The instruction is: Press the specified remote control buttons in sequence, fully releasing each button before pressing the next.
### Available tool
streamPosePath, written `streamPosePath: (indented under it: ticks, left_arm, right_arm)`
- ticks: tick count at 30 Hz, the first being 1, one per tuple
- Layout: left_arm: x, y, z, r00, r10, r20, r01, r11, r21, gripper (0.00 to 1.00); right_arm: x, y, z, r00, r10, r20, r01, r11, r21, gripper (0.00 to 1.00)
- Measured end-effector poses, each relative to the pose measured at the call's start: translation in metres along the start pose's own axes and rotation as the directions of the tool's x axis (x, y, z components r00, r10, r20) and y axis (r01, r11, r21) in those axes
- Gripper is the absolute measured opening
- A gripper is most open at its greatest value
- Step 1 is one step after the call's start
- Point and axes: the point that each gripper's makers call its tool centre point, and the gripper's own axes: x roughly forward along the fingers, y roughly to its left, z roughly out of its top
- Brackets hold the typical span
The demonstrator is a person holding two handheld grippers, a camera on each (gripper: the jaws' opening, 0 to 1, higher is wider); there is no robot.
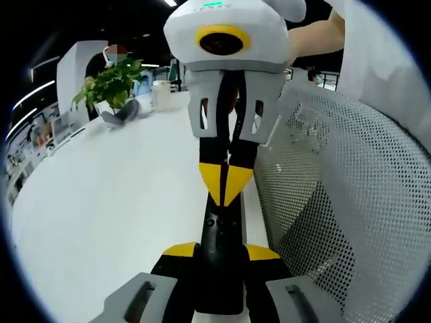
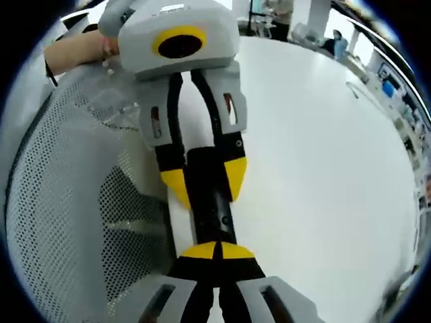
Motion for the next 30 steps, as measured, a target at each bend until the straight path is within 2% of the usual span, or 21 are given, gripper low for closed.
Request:
streamPosePath:
  ticks: [2, 4, 6, 11, 19, 25, 30]
  left_arm:
    - [0.0, 0.0, 0.0, 1.0, 0.0, 0.001, 0.0, 1.0, 0.0, 0.25]
    - [0.0, 0.0, 0.0, 1.0, 0.0, 0.001, 0.0, 1.0, -0.001, 0.25]
    - [0.0, 0.0, 0.0, 1.0, 0.0, 0.001, 0.0, 1.0, -0.001, 0.25]
    - [0.0, 0.0, 0.0, 1.0, 0.001, 0.001, -0.001, 1.0, 0.002, 0.25]
    - [0.0, 0.0, 0.0, 1.0, 0.001, 0.004, -0.001, 1.0, -0.003, 0.25]
    - [0.0, 0.0, 0.0, 1.0, 0.001, 0.005, 0.0, 1.0, -0.006, 0.25]
    - [0.0, 0.0, 0.0, 1.0, 0.001, 0.003, -0.001, 1.0, -0.006, 0.25]
  right_arm:
    - [0.001, 0.0, 0.001, 1.0, 0.003, -0.008, -0.003, 1.0, -0.009, 0.0]
    - [0.0, -0.002, -0.001, 1.0, 0.008, 0.003, -0.008, 1.0, 0.015, 0.0]
    - [-0.001, -0.001, -0.002, 0.999, 0.004, 0.035, -0.005, 0.999, 0.036, 0.0]
    - [-0.002, 0.001, -0.002, 0.991, -0.045, 0.122, 0.046, 0.999, -0.005, 0.0]
    - [-0.005, 0.0, -0.003, 0.98, -0.05, 0.191, 0.041, 0.998, 0.055, 0.0]
    - [-0.006, 0.002, -0.006, 0.982, -0.054, 0.181, 0.047, 0.998, 0.041, 0.0]
    - [-0.009, 0.0, -0.014, 0.985, -0.05, 0.167, 0.039, 0.997, 0.068, 0.0]
